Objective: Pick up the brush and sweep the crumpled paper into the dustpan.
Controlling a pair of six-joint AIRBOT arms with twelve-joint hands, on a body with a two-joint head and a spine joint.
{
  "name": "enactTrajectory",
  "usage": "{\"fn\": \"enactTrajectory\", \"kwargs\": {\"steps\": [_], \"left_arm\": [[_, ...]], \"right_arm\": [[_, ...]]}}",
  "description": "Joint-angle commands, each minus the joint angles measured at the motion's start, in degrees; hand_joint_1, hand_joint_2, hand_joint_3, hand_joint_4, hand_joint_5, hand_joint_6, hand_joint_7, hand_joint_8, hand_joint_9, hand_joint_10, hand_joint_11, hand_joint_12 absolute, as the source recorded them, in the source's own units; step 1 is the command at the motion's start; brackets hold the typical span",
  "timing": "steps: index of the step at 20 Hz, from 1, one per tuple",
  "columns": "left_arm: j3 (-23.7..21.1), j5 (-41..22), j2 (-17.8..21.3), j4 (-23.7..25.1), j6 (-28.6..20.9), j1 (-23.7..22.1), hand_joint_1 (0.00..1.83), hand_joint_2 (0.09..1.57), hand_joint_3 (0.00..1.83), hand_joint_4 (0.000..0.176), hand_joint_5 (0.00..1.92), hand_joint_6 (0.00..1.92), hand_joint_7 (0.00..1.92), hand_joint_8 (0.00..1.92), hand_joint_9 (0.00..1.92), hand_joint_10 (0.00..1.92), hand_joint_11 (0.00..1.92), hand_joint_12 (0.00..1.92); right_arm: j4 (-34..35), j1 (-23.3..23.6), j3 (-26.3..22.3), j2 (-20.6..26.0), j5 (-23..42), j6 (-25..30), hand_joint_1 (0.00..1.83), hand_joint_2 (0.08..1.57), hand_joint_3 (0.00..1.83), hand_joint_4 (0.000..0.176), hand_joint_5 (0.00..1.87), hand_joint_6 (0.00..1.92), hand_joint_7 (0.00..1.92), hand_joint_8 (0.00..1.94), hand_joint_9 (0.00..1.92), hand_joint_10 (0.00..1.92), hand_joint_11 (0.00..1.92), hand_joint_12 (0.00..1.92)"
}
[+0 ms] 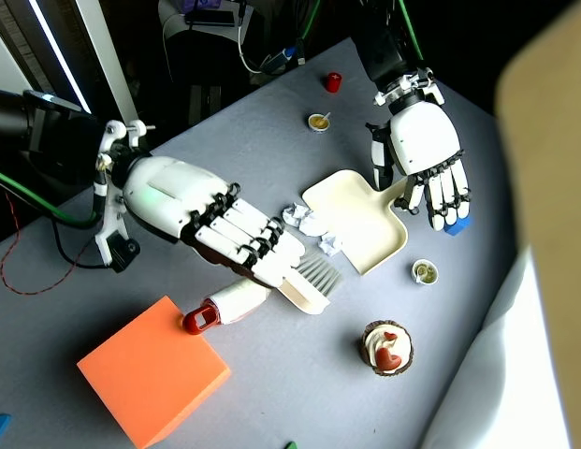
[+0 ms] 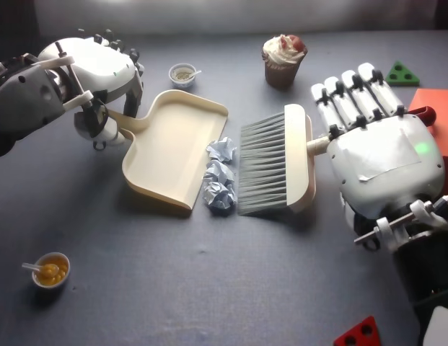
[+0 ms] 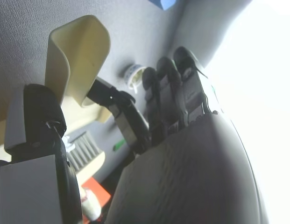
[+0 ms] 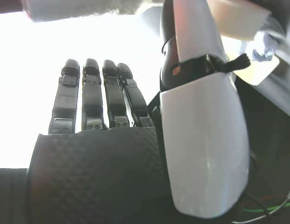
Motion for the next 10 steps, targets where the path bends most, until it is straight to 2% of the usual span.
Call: {"fn": "enactTrajectory", "kwargs": {"steps": [1,5,10], "left_arm": [[0.1,-5.4,0.8,0.9,0.0,-0.1,1.13,1.08,0.0,0.0,1.05,0.86,0.34,0.0,0.26,0.01,0.08,0.32],[-0.2,-5.4,0.9,0.9,-0.3,0.2,1.12,1.09,0.0,0.0,1.04,0.89,0.32,0.0,0.24,0.0,0.07,0.33],[-0.2,-5.8,1.0,0.7,-0.7,0.9,1.13,1.08,0.0,0.0,1.06,0.84,0.35,0.0,0.25,0.0,0.07,0.37]], "right_arm": [[-4.3,1.0,0.3,0.2,-4.7,-0.3,1.25,0.97,0.0,0.0,0.13,0.01,0.08,0.01,0.11,0.01,0.09,0.02],[-3.2,1.1,2.7,-0.2,-3.7,-0.3,1.25,0.97,0.0,0.0,0.12,0.0,0.09,0.0,0.11,0.0,0.1,0.02],[-2.7,1.9,4.9,-0.6,-2.3,0.9,1.24,0.97,0.0,0.0,0.13,0.0,0.08,0.0,0.1,0.0,0.1,0.02]]}}
